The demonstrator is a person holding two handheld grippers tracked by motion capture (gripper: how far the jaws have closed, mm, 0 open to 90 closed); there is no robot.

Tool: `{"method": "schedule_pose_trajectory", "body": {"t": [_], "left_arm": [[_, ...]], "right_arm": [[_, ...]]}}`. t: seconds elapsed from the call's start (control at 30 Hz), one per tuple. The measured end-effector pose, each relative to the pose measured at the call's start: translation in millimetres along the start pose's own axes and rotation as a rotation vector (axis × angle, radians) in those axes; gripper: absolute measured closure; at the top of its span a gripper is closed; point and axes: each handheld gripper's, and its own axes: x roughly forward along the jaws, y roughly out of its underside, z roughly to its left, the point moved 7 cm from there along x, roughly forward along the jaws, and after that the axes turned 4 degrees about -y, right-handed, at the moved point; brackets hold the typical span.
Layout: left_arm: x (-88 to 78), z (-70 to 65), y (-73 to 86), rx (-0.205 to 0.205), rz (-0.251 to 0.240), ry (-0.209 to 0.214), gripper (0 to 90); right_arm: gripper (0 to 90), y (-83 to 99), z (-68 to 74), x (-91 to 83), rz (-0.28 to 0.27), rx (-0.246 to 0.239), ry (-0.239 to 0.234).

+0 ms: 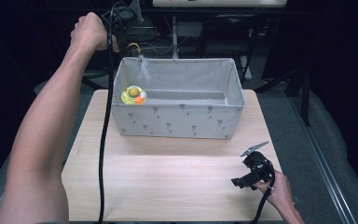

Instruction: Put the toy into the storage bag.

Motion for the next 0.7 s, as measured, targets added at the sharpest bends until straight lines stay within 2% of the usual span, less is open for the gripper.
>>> {"method": "schedule_pose_trajectory", "body": {"t": [0.4,0.43,0.47,0.5,0.53,0.7], "left_arm": [[20.7,-3.5,4.1,-0.007,0.025,0.039,87.9],[25.0,-4.0,4.9,-0.005,0.023,0.042,87.9],[27.4,-4.4,5.9,-0.006,0.029,0.044,87.9],[30.0,-4.6,6.5,-0.008,0.027,0.048,87.9],[32.2,-4.7,7.5,-0.009,0.030,0.052,87.9],[38.9,-4.1,10.8,-0.019,0.034,0.072,87.9]], "right_arm": [[4.6,-0.1,0.4,0.6,0.000,0.003,0.001],[4.6,0.3,-1.0,-0.8,0.014,-0.006,0.013],[4.6,-0.2,0.9,0.9,-0.002,0.005,-0.004],[4.6,0.1,-0.6,-0.5,0.011,-0.006,0.010],[4.6,-0.4,1.2,1.5,-0.006,0.005,-0.009],[4.6,-0.2,1.0,1.6,-0.002,0.004,-0.012]]}}
